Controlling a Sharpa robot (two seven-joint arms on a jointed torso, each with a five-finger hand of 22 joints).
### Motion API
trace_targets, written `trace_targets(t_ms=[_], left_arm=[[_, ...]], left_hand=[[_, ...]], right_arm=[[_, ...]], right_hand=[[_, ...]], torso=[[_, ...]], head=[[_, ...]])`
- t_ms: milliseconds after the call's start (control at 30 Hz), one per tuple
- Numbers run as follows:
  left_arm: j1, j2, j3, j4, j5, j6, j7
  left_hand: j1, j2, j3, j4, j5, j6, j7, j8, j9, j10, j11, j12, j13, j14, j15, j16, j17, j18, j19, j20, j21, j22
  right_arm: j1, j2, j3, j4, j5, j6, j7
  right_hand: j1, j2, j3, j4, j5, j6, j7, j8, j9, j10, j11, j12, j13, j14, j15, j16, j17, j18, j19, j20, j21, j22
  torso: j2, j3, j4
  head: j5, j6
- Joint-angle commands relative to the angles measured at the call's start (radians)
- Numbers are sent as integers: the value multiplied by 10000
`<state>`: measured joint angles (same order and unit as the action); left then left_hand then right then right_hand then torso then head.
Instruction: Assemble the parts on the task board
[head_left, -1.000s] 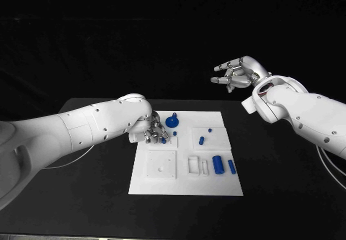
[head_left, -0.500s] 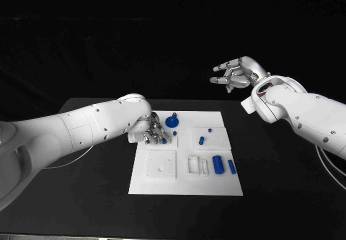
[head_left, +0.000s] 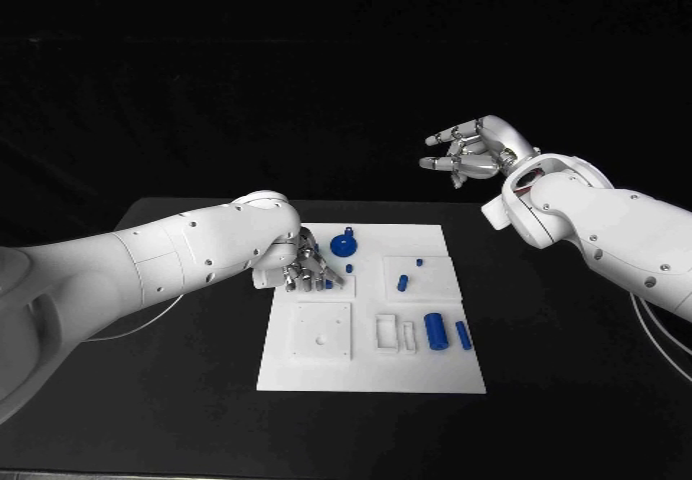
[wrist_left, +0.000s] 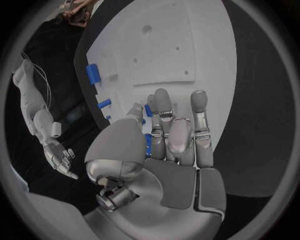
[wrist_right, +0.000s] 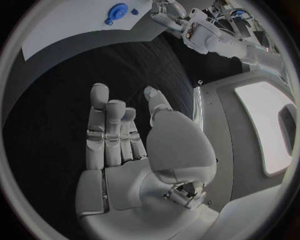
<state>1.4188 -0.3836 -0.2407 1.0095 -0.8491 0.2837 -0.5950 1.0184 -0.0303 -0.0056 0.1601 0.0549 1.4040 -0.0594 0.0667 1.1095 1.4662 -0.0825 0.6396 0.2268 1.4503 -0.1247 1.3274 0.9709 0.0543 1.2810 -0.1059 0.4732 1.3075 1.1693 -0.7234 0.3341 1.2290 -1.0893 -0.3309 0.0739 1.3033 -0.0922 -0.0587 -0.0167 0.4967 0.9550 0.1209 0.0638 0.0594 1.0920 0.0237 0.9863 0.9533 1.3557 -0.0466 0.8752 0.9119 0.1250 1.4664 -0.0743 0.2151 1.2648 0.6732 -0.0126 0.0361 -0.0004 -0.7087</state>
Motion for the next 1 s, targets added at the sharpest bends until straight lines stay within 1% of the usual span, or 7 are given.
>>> trace_targets(t_ms=[33, 167, 367, 533, 667, 867, 1000], left_arm=[[-4, -103, 4, 63, -54, -120, 18], [2, -323, 51, 260, 323, -189, 66], [54, -554, 441, 388, 828, -465, 116], [214, -721, 761, 351, 1035, -612, 180], [526, -800, 870, 37, 1128, -190, 147], [918, -821, 916, -712, 1170, 133, 172], [1011, -696, 924, -1306, 1187, 613, 241]], left_hand=[[-44, -353, 159, 269, -61, 86, -17, 19, -13, 497, -48, -53, -41, -25, -59, -38, 2, -85, 4, -103, -35, 194], [-80, -1038, 3, 719, -68, 12, 15, -23, -97, 495, -41, -95, -98, -55, -57, -74, -18, -147, -39, -143, -52, 193], [285, -1125, -378, 1261, -67, -43, 46, -17, -449, 497, -30, -122, -181, -64, -79, -150, -67, -199, -41, -203, -54, 190], [565, -842, -265, 1049, -51, -1123, 358, -50, -1194, 394, 140, -533, -350, -428, -30, -799, -1062, -269, -176, -277, -182, 145], [595, -14, -662, -123, 65, -1914, 641, -10, -3573, 420, 239, -1467, -303, -709, 70, -1483, -2137, -436, -256, -288, -725, -17], [787, 555, -1082, -931, 1200, -2109, 733, 4, -4459, 396, 286, -1774, -40, -839, 75, -1600, -2586, -472, -130, -295, -1094, 73], [1160, 884, -1002, -1230, 2875, -2592, 799, 72, -4637, 369, 317, -1872, -14, -910, 85, -1636, -2711, -493, -138, -294, -1179, 109]], right_arm=[[-20, -11, 7, 1, 12, 92, 51], [-38, -31, 7, -32, 58, 74, 63], [-76, -44, 7, -80, 127, 63, 85], [-93, -56, 7, -110, 168, 54, 103], [-97, -69, 7, -156, 319, 35, 140], [-100, -22, 7, -265, 662, 2, 244], [-100, 28, 7, -293, 933, -189, 413]], right_hand=[[-38, 28, 0, 19, 60, -109, 20, -47, 1, -81, -21, -59, -26, -70, -7, 45, -14, 112, 305, 92, -44, 8], [-39, -9, 7, 99, 68, -332, 38, -43, -2, -230, -16, -394, -362, -120, 5, 11, -32, 109, 268, 107, -93, -19], [66, -94, -3, 385, 23, -517, 49, -53, -9, -155, -18, -688, -1026, -202, 3, -54, -102, 70, 271, 101, -250, -131], [147, -103, 20, 482, 0, -534, 42, -57, -11, -5, -49, -1436, -2146, -310, -10, -391, -483, -17, 210, 92, -629, -527], [240, -47, 133, 454, -111, -425, 57, -54, -7, -27, -5, -2290, -3265, -694, 83, -947, -1157, -134, -28, 184, -1316, -1311], [356, -13, 389, 349, -150, -450, 149, -50, -6, 92, 202, -3966, -5383, -1858, 439, -2033, -2553, -327, -1430, 531, -1499, -3148], [560, -28, 903, 37, -438, -598, 293, -91, -26, 517, 311, -5560, -7278, -1867, 669, -3482, -4288, -290, -2052, 748, -1488, -5076]], torso=[[4, -10, -5], [6, -24, 0], [13, -9, 5], [-5, -9, 9], [12, -2, -6], [34, 50, -85], [80, 64, -150]], head=[[-8, 33], [-52, 110], [-52, 153], [-34, 184], [-6, 249], [34, 326], [85, 423]])
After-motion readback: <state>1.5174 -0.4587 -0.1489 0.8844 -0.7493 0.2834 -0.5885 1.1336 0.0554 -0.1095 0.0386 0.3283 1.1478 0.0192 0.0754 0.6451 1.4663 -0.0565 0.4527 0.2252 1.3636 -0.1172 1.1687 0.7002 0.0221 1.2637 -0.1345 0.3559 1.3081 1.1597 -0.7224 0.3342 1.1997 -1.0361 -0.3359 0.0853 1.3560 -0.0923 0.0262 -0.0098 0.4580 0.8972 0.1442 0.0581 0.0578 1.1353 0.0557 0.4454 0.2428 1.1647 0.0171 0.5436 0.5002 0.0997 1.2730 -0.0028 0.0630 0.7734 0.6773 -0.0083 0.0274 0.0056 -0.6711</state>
